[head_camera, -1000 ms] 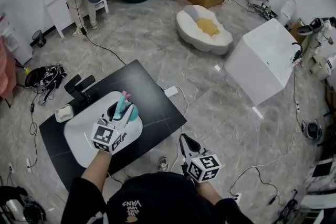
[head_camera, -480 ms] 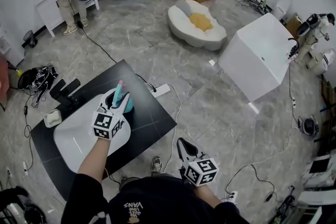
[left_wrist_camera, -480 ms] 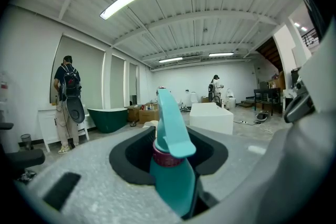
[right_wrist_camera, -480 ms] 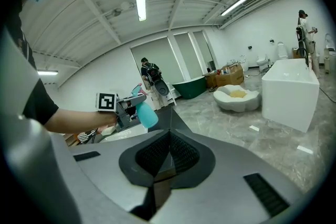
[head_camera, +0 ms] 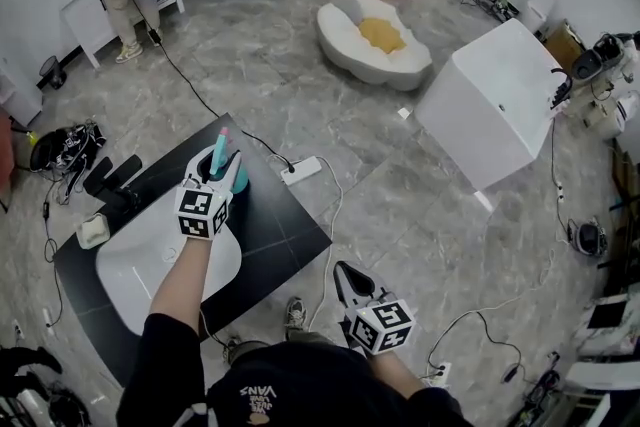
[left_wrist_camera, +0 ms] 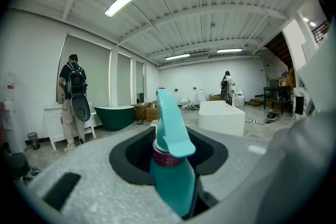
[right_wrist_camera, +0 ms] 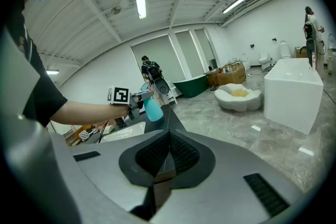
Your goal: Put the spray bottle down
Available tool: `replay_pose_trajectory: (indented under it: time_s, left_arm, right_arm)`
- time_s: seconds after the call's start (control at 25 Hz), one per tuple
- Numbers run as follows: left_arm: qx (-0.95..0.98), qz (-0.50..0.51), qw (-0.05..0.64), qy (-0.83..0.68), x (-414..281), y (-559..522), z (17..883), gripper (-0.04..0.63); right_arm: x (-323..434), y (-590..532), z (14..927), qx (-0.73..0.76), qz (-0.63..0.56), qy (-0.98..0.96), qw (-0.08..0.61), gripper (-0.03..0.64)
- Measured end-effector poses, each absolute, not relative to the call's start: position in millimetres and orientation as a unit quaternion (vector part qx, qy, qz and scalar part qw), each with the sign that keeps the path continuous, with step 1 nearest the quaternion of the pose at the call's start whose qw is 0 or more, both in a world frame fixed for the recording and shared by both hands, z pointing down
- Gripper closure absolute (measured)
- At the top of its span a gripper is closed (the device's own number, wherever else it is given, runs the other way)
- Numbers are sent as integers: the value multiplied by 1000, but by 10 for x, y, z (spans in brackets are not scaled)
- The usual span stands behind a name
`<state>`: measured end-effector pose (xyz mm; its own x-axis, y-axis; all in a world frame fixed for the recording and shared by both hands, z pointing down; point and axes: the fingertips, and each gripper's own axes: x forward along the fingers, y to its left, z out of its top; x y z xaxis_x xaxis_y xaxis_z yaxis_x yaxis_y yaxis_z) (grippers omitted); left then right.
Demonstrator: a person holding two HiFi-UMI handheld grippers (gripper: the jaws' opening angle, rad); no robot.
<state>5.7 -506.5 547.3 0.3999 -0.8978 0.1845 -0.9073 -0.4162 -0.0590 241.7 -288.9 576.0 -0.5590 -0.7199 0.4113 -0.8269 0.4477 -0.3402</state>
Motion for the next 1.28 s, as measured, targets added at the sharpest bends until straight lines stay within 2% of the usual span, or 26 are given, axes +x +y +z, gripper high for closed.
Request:
replay_pose_trajectory:
  time_s: [1.0,1.28]
  left_arm:
    - [824,109,64,-553,71,-5433,5695,431]
    - [821,108,81,-554,35,-5398,5729,307]
  right_arm:
    - [2594,-2891,5846,470,270,-834,104,614]
    - [2555,-2860,5842,468,268,-836,104,614]
